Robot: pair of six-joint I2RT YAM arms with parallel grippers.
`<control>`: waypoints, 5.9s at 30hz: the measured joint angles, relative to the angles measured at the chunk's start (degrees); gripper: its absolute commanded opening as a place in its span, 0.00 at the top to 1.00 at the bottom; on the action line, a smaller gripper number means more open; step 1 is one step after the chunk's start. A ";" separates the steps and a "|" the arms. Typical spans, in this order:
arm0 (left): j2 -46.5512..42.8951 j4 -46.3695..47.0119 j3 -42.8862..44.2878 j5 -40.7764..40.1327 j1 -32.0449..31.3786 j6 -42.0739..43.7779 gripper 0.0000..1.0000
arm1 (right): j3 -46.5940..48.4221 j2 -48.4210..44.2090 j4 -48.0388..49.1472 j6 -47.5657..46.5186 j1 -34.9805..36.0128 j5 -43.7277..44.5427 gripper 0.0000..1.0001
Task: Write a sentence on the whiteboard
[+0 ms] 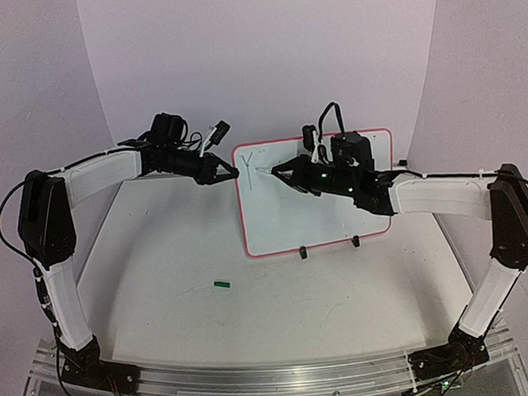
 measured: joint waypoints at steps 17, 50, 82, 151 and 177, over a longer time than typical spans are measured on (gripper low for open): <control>0.00 0.02 0.00 -0.17 0.00 0.00 1.00 | 2.52 3.16 -0.25 -0.43 0.07 1.60 1.00; 0.00 0.00 0.00 -0.52 -0.11 0.02 1.00 | 1.59 2.30 -2.74 -1.90 0.06 1.67 1.00; 0.00 0.00 0.00 -0.56 -0.26 0.18 1.00 | 2.89 0.27 -3.03 -2.74 0.00 0.48 1.00; -0.02 0.00 0.00 -0.98 -0.37 0.17 1.00 | 0.32 -1.54 -4.42 -2.93 -0.92 6.46 1.00; -0.02 0.00 0.00 -0.95 -0.48 0.45 1.00 | -2.39 -7.23 -7.54 -3.65 -1.39 7.60 1.00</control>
